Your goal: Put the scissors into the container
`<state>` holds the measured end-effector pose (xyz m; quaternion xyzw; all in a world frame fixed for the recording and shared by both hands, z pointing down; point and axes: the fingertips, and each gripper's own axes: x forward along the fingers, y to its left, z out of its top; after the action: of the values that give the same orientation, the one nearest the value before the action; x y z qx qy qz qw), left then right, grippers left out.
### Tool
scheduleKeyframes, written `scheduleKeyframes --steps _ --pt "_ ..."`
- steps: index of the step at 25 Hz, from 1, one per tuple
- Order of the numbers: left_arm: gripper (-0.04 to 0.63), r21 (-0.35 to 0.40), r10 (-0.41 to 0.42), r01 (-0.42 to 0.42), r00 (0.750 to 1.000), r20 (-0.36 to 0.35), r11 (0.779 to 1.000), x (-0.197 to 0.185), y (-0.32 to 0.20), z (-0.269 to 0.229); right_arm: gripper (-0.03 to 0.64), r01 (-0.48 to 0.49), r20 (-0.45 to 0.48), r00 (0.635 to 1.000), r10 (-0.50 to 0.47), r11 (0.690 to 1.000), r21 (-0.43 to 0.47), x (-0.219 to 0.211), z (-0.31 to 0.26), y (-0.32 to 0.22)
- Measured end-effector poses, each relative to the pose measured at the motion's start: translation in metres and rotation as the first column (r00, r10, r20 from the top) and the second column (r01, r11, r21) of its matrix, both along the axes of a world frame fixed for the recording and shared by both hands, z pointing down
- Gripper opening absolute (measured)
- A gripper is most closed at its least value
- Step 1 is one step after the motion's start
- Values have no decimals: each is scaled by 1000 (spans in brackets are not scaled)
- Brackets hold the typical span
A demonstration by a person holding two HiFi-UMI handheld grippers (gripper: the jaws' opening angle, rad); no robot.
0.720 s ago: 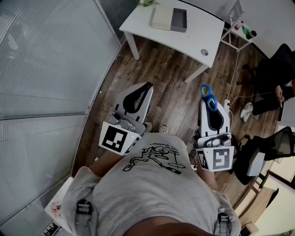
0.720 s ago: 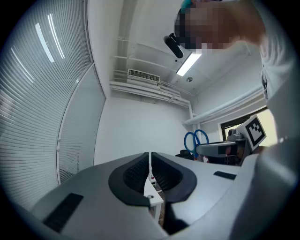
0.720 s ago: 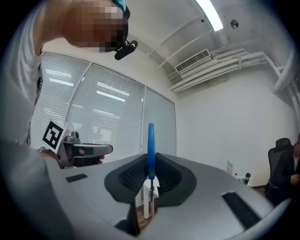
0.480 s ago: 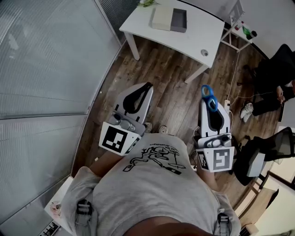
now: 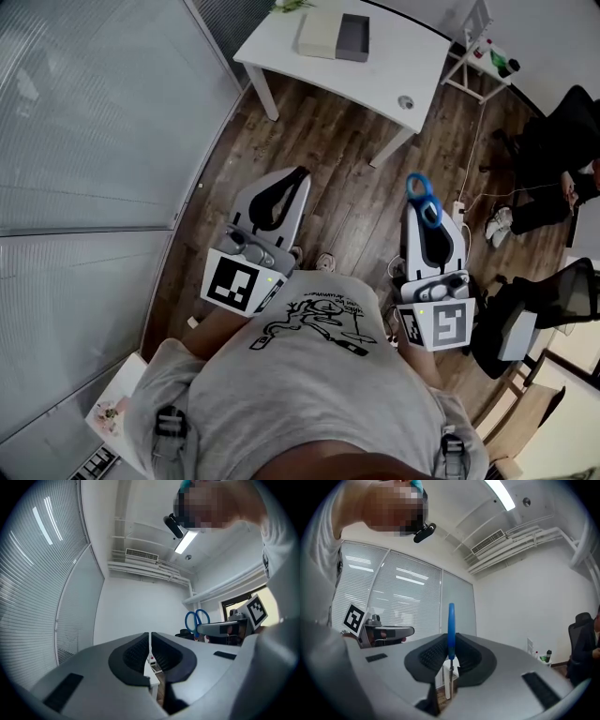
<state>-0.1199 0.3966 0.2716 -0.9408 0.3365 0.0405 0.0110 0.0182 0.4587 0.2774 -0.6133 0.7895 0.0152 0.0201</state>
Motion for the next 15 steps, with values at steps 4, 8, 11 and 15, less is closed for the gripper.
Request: scheduleKeyframes --steps 4,8,11,15 --pt "32 -3 -11 11 1000 3 1000 15 9 6 51 6 -15 1000 -6 1000 -2 15 4 9" --pt "31 -7 -28 28 1000 11 1000 25 14 9 51 18 -10 1000 -18 1000 -4 26 6 12" --pt "31 -11 -39 39 999 20 999 29 14 11 51 26 -7 1000 -26 1000 -7 31 8 12" --pt "31 -13 -46 46 999 18 999 31 6 12 51 36 -8 999 -36 999 -10 32 10 2"
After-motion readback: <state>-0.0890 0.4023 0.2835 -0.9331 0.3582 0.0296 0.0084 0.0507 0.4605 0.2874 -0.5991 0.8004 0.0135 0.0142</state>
